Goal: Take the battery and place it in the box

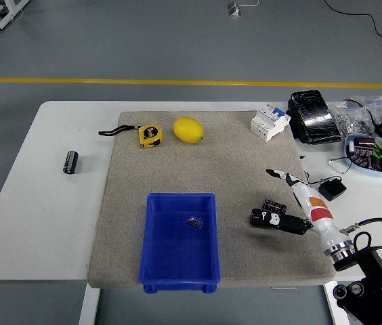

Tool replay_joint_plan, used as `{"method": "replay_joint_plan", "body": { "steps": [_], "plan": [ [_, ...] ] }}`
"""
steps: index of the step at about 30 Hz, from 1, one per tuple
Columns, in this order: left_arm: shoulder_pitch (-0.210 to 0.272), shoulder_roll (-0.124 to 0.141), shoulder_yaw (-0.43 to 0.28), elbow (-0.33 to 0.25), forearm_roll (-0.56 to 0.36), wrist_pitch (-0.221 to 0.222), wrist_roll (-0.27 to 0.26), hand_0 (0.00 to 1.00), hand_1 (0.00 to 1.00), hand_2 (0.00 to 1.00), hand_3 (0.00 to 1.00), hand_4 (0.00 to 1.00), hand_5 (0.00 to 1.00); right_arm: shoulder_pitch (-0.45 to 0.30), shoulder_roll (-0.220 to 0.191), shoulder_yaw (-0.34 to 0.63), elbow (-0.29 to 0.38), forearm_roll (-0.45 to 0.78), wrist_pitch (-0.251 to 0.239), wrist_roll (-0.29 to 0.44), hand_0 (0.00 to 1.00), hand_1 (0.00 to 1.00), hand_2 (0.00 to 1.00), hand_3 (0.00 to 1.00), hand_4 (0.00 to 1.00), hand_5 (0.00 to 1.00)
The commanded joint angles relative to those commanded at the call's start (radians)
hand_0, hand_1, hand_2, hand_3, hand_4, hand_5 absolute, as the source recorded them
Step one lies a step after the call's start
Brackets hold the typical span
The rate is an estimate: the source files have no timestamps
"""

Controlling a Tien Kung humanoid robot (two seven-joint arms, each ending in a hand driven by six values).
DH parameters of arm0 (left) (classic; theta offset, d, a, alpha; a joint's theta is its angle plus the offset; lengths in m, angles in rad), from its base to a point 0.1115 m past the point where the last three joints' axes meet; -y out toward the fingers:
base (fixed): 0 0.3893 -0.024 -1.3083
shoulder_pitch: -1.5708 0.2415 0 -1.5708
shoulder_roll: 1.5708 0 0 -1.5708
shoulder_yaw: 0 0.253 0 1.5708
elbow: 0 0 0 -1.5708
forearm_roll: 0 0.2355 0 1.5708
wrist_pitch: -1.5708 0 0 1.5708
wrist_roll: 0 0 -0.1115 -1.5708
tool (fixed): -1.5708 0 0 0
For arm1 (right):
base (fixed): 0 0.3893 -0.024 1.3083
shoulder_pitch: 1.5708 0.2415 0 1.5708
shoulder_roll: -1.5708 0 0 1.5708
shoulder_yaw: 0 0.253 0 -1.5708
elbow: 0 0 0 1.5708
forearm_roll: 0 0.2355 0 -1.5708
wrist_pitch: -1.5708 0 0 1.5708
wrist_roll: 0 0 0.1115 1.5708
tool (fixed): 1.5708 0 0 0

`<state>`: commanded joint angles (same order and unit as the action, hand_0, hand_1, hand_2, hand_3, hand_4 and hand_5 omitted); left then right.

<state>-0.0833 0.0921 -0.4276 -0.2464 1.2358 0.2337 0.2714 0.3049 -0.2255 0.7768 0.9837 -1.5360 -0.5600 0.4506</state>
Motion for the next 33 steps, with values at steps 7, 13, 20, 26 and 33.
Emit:
{"method": "replay_joint_plan", "body": {
  "steps": [7,13,20,26,33],
  "plan": [
    [0.000,0.001,0.000,0.000,0.001,-0.002,0.000,0.676,0.627,0.677,0.622,0.611,0.704,0.005,0.007,-0.037,-0.040,-0.010,-0.048,0.024,0.847,0.810,0.830,0.864,0.998,0.513],
    [0.002,0.002,-0.002,-0.001,0.005,-0.005,0.002,0.677,0.627,0.677,0.622,0.611,0.704,0.013,0.002,-0.075,-0.051,-0.081,-0.072,-0.002,0.795,0.731,0.781,0.856,0.998,0.482],
    [0.004,0.003,-0.010,-0.002,0.020,-0.009,0.005,0.676,0.628,0.677,0.621,0.611,0.701,0.049,-0.022,-0.129,-0.063,-0.151,-0.068,-0.047,0.769,0.693,0.753,0.853,0.998,0.441],
    [0.005,0.005,-0.013,-0.002,0.027,-0.012,0.006,0.677,0.628,0.678,0.621,0.611,0.701,0.068,-0.023,-0.154,-0.084,-0.125,-0.085,-0.047,0.729,0.678,0.740,0.844,0.998,0.385],
    [0.003,0.005,-0.012,-0.003,0.029,-0.012,0.006,0.677,0.630,0.678,0.622,0.612,0.702,0.094,-0.015,-0.179,-0.122,-0.082,-0.085,-0.046,0.597,0.612,0.678,0.798,0.998,0.401]
  ]
}}
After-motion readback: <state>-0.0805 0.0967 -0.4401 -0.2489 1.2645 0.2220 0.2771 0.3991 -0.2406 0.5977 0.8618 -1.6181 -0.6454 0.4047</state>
